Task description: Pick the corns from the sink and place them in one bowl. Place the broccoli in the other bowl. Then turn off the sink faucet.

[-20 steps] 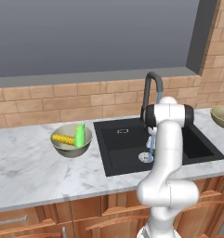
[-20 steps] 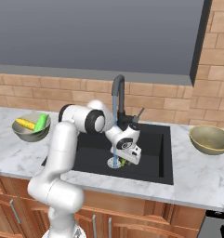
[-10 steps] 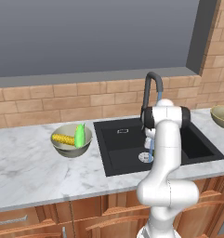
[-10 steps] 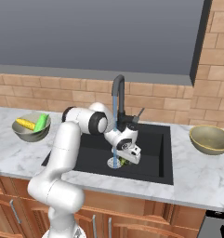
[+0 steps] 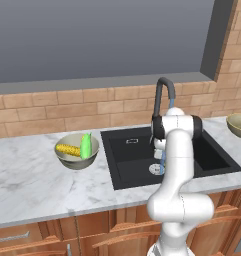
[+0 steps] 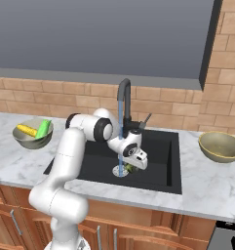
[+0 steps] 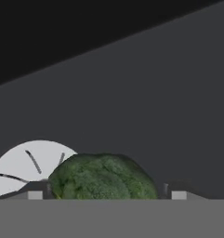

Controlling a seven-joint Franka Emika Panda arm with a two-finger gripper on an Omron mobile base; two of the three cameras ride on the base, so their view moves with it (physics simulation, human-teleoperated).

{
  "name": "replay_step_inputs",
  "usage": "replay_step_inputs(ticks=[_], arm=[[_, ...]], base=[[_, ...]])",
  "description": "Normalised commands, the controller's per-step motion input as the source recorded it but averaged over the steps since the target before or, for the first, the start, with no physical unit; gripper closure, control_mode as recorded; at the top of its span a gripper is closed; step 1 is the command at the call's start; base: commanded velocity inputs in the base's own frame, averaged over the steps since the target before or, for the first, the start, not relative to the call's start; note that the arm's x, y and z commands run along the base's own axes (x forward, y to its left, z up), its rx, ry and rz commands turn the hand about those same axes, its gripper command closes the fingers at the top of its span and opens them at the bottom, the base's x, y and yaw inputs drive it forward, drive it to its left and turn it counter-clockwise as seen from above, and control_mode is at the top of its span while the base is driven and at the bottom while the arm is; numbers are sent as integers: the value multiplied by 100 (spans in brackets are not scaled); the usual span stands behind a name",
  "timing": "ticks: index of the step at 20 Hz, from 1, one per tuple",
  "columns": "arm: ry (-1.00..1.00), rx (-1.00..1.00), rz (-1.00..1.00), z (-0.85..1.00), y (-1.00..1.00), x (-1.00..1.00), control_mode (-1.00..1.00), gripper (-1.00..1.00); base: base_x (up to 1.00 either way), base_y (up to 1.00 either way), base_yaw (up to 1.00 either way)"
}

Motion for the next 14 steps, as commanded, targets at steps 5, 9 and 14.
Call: replay_step_inputs(ticks=[5, 9, 14], arm=[[-2, -5, -4, -20, -8, 0, -100, 100], [-5, 0, -4, -9, -19, 0, -100, 100], [-9, 2, -4, 0, -37, 0, -100, 100]], base=[[0, 0, 0], [0, 0, 0], [0, 0, 0]])
